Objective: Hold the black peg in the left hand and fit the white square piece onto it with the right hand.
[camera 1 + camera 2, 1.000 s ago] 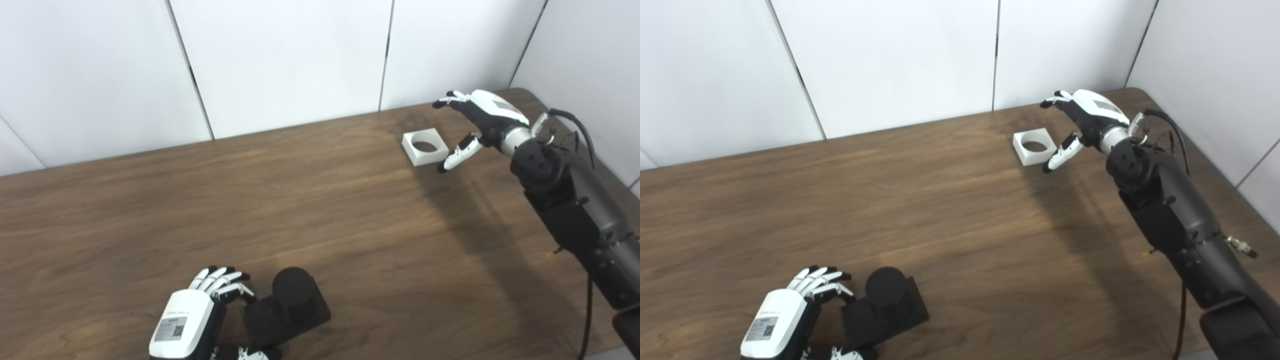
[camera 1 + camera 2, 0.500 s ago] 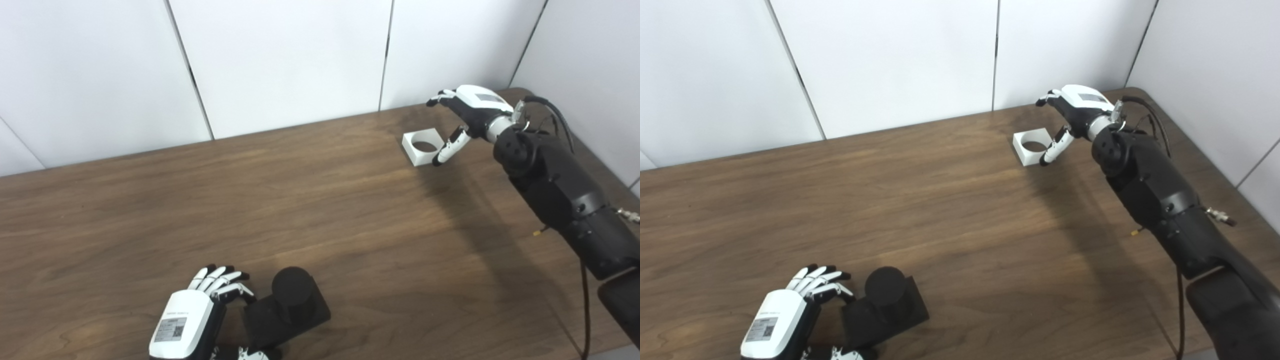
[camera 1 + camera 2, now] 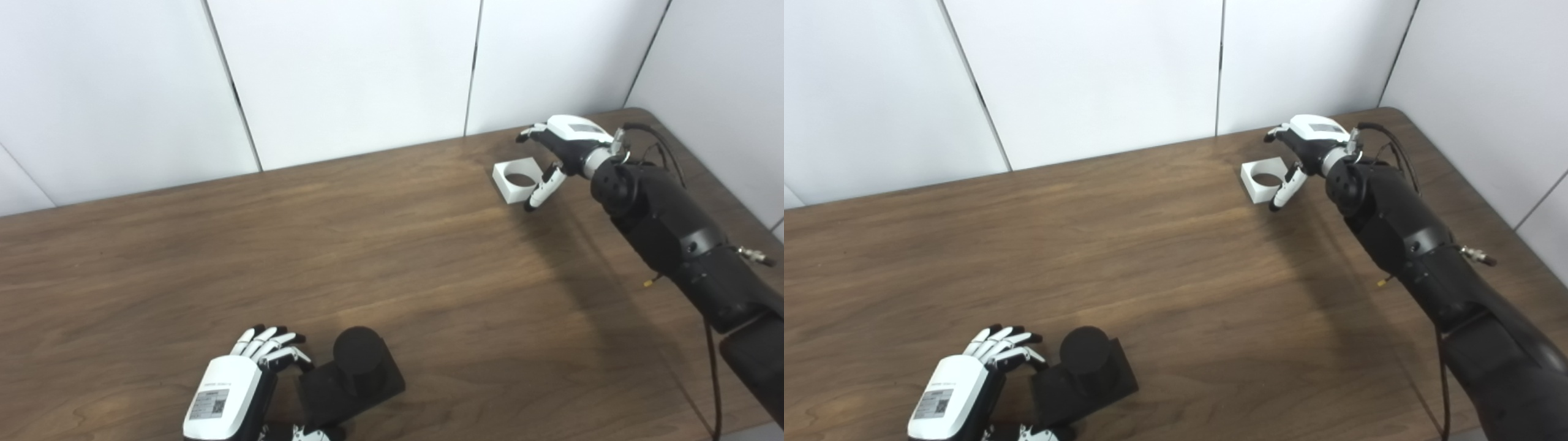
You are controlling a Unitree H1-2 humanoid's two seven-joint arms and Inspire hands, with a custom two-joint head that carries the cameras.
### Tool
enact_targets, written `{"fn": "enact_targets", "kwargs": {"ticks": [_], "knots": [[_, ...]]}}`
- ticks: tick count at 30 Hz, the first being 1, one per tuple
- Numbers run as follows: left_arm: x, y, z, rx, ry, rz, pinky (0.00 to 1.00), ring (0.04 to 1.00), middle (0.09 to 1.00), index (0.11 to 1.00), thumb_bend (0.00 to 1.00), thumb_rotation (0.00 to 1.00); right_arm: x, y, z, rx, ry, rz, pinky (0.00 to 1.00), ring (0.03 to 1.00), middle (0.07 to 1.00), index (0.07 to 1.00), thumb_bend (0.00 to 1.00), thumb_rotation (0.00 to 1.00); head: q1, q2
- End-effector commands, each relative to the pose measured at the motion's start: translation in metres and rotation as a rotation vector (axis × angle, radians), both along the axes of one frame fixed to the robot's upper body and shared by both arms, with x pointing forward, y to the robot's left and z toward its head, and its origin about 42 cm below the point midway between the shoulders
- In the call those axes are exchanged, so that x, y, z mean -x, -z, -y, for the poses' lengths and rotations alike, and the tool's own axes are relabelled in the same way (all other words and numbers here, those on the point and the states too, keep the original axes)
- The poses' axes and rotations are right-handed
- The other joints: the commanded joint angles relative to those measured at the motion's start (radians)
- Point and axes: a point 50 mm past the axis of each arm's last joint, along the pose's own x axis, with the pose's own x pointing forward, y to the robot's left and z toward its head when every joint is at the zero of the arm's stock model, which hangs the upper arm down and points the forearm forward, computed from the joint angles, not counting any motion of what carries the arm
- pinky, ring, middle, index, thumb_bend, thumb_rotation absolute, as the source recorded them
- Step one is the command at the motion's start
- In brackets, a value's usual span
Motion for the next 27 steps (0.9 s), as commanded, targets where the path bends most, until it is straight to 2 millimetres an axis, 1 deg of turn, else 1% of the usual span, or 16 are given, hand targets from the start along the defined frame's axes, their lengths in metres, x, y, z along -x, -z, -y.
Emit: {"fn": "enact_targets", "kwargs": {"ticks": [1, 10, 14, 19, 27], "knots": [[0.003, 0.015, -0.006, -0.098, -0.021, -0.072, 0.93, 0.871, 0.797, 0.49, 0.51, 0.06, -0.015, -0.04, 0.003, 0.056, -0.025, 0.096, 1.0, 1.0, 0.948, 0.846, 0.87, 0.2, 0.0, 0.001], [0.003, 0.013, -0.003, -0.102, -0.021, -0.069, 0.92, 0.87, 0.794, 0.49, 0.51, 0.06, -0.023, -0.038, 0.008, 0.095, -0.029, 0.081, 1.0, 0.997, 0.918, 0.807, 0.85, 0.18, 0.007, 0.005], [0.003, 0.012, -0.003, -0.103, -0.023, -0.07, 0.92, 0.87, 0.795, 0.49, 0.51, 0.06, -0.025, -0.035, 0.009, 0.095, -0.025, 0.074, 1.0, 0.99, 0.904, 0.806, 0.82, 0.18, 0.008, 0.008], [0.003, 0.012, -0.002, -0.098, -0.029, -0.062, 0.92, 0.868, 0.793, 0.49, 0.51, 0.06, -0.027, -0.033, 0.009, 0.109, -0.03, 0.059, 1.0, 0.982, 0.886, 0.779, 0.78, 0.21, 0.013, 0.01], [0.003, 0.011, -0.001, -0.093, -0.029, -0.06, 0.92, 0.869, 0.794, 0.49, 0.51, 0.06, -0.027, -0.031, 0.01, 0.121, -0.034, 0.046, 1.0, 0.962, 0.858, 0.731, 0.75, 0.18, 0.014, 0.011]]}}
